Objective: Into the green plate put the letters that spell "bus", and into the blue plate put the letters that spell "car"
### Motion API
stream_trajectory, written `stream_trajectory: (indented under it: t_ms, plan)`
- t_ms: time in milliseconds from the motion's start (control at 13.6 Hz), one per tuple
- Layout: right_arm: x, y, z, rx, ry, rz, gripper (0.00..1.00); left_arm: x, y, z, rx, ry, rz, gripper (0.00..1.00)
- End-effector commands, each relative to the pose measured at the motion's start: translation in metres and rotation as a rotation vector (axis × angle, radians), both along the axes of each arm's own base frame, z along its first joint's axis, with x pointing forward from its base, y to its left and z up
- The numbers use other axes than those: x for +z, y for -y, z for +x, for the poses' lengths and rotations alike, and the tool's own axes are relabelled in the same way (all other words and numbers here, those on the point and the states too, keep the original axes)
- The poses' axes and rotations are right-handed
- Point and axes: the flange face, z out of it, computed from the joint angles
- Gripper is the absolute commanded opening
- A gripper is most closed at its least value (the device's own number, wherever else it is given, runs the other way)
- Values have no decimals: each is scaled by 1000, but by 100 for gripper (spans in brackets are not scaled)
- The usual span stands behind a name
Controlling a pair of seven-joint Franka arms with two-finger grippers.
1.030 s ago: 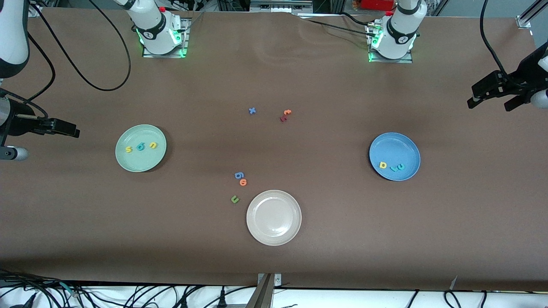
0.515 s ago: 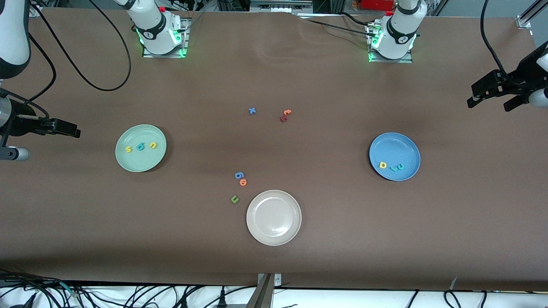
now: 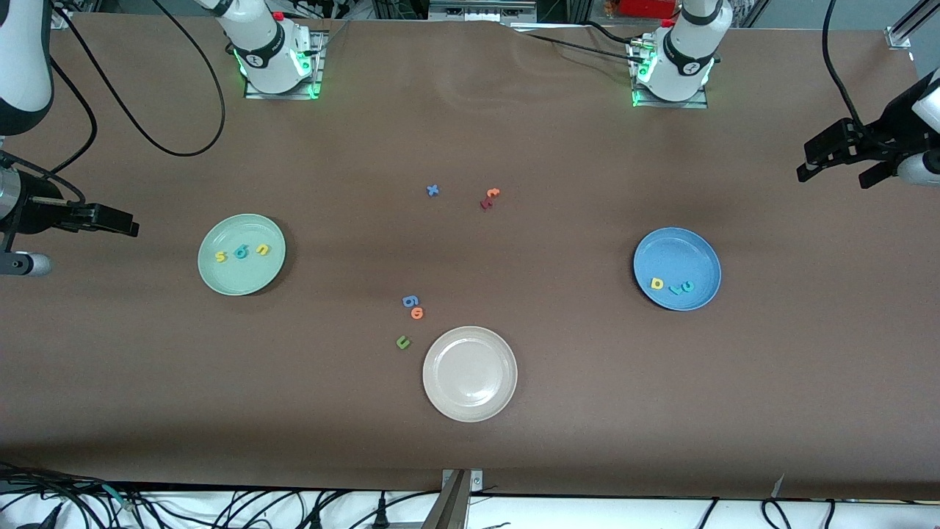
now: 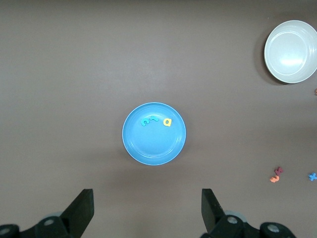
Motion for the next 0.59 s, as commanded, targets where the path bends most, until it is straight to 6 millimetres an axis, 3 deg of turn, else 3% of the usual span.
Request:
stream_trajectory:
  t_ms: [0,515]
  plan:
    - [1,0,-3,-2,6,-9,100,0,-1,-7,-17,-18,16,96]
    - [1,0,-3,-2,6,-7,100,-2,3,-7,-36,-26,32,96]
